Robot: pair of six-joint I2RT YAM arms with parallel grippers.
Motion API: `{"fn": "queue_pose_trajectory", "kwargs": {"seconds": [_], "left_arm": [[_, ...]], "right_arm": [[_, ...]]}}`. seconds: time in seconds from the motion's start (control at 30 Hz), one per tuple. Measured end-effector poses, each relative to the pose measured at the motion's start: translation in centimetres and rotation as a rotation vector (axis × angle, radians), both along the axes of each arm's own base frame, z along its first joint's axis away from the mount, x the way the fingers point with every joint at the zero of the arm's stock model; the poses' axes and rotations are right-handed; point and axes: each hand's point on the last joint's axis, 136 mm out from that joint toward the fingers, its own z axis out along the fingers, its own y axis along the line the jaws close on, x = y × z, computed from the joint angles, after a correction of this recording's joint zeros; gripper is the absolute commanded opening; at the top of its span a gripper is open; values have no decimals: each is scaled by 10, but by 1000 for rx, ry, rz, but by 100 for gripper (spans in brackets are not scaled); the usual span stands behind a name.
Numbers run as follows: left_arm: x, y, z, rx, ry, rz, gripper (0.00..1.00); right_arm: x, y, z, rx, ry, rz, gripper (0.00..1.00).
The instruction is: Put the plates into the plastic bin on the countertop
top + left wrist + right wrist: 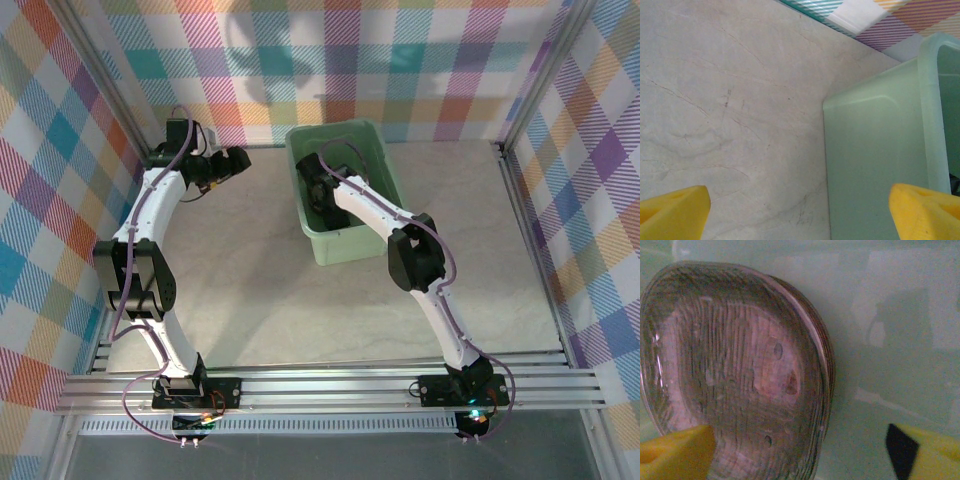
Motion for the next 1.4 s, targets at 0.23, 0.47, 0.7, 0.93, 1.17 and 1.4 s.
{"fn": "queue_pose_trajectory", "kwargs": {"seconds": [0.23,0.47,0.7,0.93,1.17,1.4], "left_arm": [[6,-1,-5,-9,11,8,92],[11,-14,-11,-18,24,-3,92],[12,-34,-10,-19,19,-36,91],[12,-48,-8,-21,8,-43,91],[19,-53,-2,-24,-32,-38,91],[16,-49,-22,49,-75,-15,91]], "right_arm": [[-13,-10,24,-24,-10,58,99],[-24,-23,55,-59,-49,126,99],[-14,-31,80,-110,-128,219,100],[-3,-48,119,-190,-254,337,98],[13,-59,189,-322,-458,508,97],[24,-113,235,-507,-513,620,98]]}}
